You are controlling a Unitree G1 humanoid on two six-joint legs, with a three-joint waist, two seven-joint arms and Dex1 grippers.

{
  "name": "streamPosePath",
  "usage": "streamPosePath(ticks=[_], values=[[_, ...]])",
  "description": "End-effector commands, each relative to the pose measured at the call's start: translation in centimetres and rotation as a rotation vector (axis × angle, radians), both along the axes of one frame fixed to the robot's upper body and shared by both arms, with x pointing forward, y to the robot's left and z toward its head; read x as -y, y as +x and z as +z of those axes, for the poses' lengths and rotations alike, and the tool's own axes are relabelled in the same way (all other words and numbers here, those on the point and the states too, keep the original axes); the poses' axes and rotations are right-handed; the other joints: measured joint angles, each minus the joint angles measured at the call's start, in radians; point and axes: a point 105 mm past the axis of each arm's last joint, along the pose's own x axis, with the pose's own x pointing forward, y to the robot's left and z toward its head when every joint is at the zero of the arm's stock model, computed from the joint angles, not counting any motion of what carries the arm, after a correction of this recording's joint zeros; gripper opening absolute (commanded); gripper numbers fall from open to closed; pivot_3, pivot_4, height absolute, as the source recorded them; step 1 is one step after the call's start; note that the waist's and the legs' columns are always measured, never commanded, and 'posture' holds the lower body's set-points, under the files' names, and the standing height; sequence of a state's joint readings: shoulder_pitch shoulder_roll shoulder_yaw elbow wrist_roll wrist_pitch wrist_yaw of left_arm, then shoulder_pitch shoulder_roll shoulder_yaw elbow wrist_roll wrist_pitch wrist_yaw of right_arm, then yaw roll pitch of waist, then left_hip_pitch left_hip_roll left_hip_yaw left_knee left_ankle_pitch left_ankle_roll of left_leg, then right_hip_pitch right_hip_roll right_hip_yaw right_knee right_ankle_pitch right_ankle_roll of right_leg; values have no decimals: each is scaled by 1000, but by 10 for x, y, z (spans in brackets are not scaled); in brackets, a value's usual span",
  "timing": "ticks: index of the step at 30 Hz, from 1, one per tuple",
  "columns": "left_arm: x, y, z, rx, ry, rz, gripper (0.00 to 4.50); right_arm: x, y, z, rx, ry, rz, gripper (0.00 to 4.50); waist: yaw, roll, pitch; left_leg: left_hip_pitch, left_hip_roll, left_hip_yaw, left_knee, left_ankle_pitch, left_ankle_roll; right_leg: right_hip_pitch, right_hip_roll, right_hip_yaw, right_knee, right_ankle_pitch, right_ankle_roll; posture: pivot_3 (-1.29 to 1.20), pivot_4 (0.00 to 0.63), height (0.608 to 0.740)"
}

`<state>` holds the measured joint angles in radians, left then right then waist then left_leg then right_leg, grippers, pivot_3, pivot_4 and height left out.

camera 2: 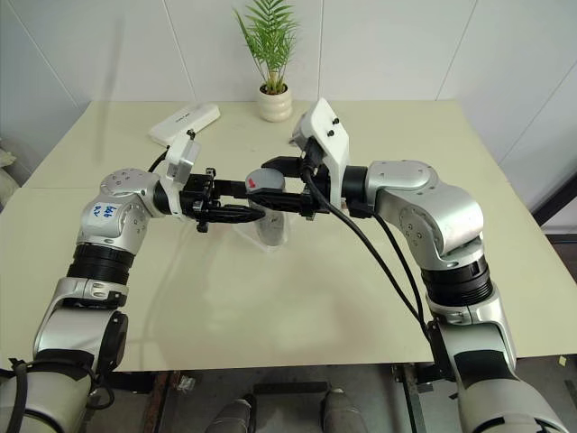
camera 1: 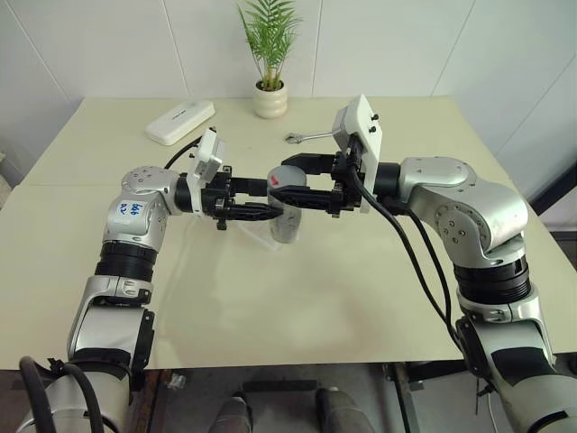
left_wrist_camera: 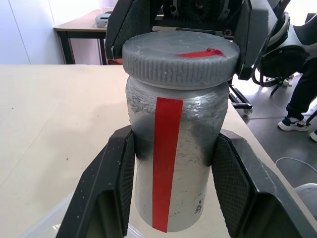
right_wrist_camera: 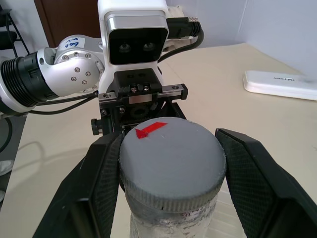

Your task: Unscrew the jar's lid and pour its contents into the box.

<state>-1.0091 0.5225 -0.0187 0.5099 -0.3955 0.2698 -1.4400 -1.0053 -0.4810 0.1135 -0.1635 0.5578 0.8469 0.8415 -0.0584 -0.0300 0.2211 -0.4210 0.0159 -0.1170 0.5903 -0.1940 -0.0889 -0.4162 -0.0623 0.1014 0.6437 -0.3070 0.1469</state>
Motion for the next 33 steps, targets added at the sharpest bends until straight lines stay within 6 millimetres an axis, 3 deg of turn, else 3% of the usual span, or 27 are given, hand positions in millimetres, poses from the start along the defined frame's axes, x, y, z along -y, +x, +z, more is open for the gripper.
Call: streamPosePath(ticks=[1,15,33], values=[[1,-7,-3,22,55,-39,1899,9,-2,32,139,27,-32,2919,0,0,0,0,0,0,0,0,0,0,0,0,0,0,0,0,150,740],[2,-14,-17,-5,99,-70,1899,15,4,53,211,37,-44,2919,0,0,0,0,0,0,0,0,0,0,0,0,0,0,0,0,150,740],[5,-15,-25,-29,135,-113,1896,13,0,60,239,25,30,2919,2,3,2,0,0,0,0,0,0,0,0,0,0,0,0,0,150,740]])
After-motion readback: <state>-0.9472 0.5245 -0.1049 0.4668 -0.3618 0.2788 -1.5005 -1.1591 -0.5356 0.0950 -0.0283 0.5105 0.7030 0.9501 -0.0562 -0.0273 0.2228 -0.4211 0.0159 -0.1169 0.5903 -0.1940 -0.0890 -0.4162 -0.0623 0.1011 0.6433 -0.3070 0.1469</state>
